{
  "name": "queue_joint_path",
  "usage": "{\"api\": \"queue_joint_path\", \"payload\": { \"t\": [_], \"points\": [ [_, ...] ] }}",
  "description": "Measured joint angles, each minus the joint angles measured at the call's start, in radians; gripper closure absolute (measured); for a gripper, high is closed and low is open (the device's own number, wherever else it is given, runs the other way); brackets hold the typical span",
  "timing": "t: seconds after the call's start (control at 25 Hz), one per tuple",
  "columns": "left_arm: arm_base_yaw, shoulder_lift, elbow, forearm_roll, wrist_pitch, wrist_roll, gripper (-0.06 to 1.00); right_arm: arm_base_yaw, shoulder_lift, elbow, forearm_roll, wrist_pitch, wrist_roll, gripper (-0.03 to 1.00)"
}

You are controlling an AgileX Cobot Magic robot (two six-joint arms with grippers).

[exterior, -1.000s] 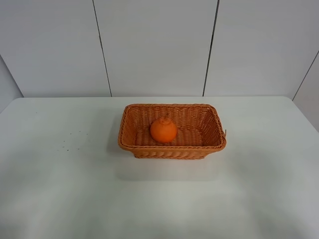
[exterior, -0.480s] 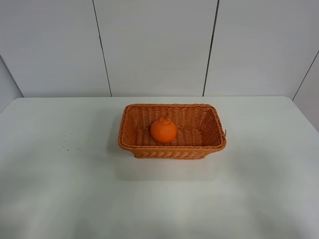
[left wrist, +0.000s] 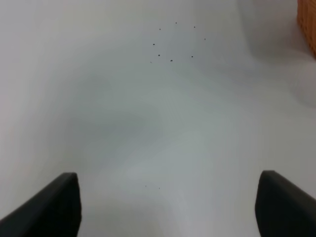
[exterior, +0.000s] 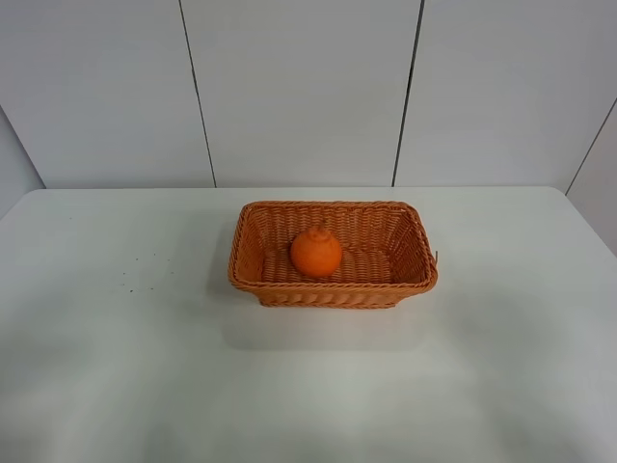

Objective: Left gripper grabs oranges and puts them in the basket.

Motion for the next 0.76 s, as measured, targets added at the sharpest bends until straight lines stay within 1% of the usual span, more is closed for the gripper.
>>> {"api": "queue_joint_path", "payload": {
  "t": [0.76],
  "points": [
    [0.0,0.0,0.0,0.0,0.0,0.0,0.12,0.0,0.0,0.0,0.0,0.0,0.0,0.27]
  ]
}}
